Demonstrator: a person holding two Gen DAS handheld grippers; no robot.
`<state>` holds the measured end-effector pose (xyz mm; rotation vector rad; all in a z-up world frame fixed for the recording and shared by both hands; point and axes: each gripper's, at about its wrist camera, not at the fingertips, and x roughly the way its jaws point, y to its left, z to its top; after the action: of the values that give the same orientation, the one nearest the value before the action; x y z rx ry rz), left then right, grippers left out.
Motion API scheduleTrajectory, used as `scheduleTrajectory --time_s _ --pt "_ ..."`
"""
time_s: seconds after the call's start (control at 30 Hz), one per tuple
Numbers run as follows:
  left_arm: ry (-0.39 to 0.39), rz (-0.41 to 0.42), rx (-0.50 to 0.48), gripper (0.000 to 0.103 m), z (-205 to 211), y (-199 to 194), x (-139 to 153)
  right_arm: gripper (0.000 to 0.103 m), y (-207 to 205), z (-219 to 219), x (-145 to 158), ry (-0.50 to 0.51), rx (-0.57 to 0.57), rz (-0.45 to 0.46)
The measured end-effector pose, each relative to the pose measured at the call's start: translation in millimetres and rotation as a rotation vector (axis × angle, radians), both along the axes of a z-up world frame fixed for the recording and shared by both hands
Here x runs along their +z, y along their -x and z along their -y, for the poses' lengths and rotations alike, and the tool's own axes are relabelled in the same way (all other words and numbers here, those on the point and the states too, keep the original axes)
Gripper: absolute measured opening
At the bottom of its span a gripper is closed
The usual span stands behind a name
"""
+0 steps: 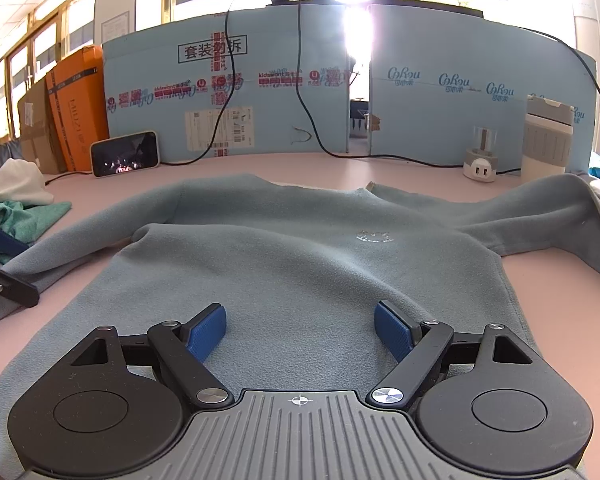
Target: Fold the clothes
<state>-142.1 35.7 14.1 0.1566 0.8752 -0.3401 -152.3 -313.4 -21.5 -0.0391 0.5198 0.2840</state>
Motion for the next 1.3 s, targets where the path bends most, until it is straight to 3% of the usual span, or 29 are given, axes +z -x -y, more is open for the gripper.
scheduleTrajectory --time_s 0.4,0.63,0.8,0.93,1.03,1.1,1.13,1.17,1.3 --pt "0.138 0.035 0.035 0.103 -19.1 41.7 9.3 0.085 0.1 1.3 0.2 -0.006 0.004 0.005" --pt "0.118 0.058 0.043 0.094 -20.7 52.2 10.0 0.085 0.1 0.8 0.3 -0.007 0.004 0.007" --pt "0.095 0.075 0.041 0.078 -24.6 58.4 11.1 0.085 0.4 0.1 0.6 -0.005 0.003 0.008" --pt "0.142 0.082 0.044 0.063 -34.7 62.7 14.4 0.085 0.3 0.3 0.5 -0.006 0.005 0.008" --pt "0.167 0.086 0.043 0.044 -39.2 65.3 16.5 0.085 0.1 0.3 0.8 -0.005 0.005 0.008" --pt "0.186 0.086 0.05 0.025 -41.6 65.7 16.6 0.085 0.2 0.2 0.9 -0.004 0.004 0.008" --pt "0.201 0.085 0.055 0.011 -43.0 65.7 16.7 0.085 0.2 0.3 0.9 -0.004 0.004 0.008" --pt "0.222 0.087 0.055 0.005 -44.0 66.0 17.3 0.085 0.2 0.4 1.0 -0.005 0.004 0.008" --pt "0.232 0.132 0.049 0.005 -42.0 66.9 25.4 0.085 0.4 0.5 1.0 -0.005 0.003 0.009"
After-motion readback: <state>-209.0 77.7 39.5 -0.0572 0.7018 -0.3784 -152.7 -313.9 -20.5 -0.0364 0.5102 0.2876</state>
